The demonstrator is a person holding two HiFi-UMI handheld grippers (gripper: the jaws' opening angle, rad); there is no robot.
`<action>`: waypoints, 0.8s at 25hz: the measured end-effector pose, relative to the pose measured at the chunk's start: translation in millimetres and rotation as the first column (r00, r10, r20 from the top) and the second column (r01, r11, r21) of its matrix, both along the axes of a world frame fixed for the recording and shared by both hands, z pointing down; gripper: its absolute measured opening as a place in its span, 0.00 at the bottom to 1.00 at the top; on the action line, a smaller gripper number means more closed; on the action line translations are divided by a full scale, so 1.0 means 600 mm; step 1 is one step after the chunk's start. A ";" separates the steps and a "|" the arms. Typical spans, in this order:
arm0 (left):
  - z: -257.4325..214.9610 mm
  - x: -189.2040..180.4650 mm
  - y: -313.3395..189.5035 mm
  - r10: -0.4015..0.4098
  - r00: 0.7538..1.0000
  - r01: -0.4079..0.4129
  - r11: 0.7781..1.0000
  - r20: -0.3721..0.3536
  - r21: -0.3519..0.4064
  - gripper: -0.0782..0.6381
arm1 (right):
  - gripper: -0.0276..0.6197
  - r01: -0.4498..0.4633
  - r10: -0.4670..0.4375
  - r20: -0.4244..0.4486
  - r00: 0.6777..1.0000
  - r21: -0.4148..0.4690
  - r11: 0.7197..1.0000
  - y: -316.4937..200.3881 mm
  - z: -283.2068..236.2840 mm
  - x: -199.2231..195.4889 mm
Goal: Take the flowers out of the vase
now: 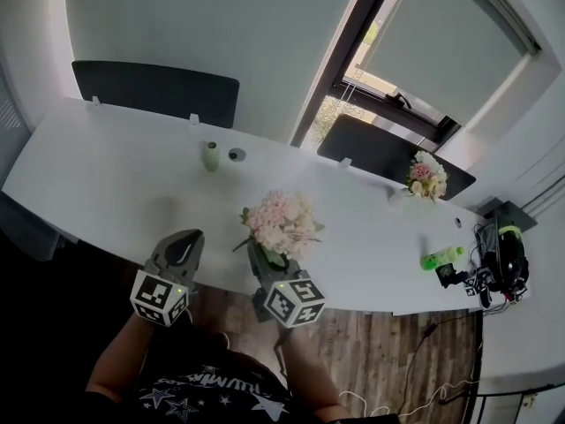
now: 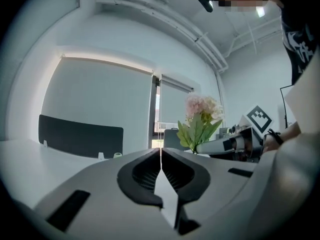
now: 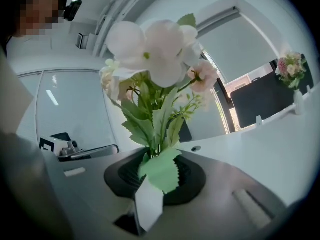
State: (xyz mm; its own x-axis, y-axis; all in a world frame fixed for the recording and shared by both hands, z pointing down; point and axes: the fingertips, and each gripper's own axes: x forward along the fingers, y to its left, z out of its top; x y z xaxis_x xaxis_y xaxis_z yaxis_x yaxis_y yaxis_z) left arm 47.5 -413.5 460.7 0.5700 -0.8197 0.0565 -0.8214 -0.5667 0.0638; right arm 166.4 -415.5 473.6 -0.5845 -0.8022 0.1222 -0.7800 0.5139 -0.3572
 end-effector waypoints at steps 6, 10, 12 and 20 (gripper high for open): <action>0.004 0.008 0.010 -0.002 1.000 0.002 1.000 0.016 -0.020 0.13 | 0.14 0.029 -0.029 0.011 1.000 -0.005 1.000 0.014 0.014 -0.007; 0.014 0.017 0.012 0.009 1.000 -0.009 1.000 0.012 -0.029 0.13 | 0.15 0.036 -0.036 -0.015 0.999 -0.027 0.999 0.013 0.040 -0.013; 0.021 0.013 0.015 0.009 1.000 -0.008 0.999 0.003 -0.036 0.13 | 0.14 0.039 -0.040 -0.026 0.999 -0.041 0.998 0.016 0.049 -0.021; 0.026 -0.025 0.060 0.001 1.000 -0.002 0.999 -0.022 -0.053 0.13 | 0.15 0.055 -0.057 -0.048 0.997 -0.045 0.997 0.061 0.037 -0.069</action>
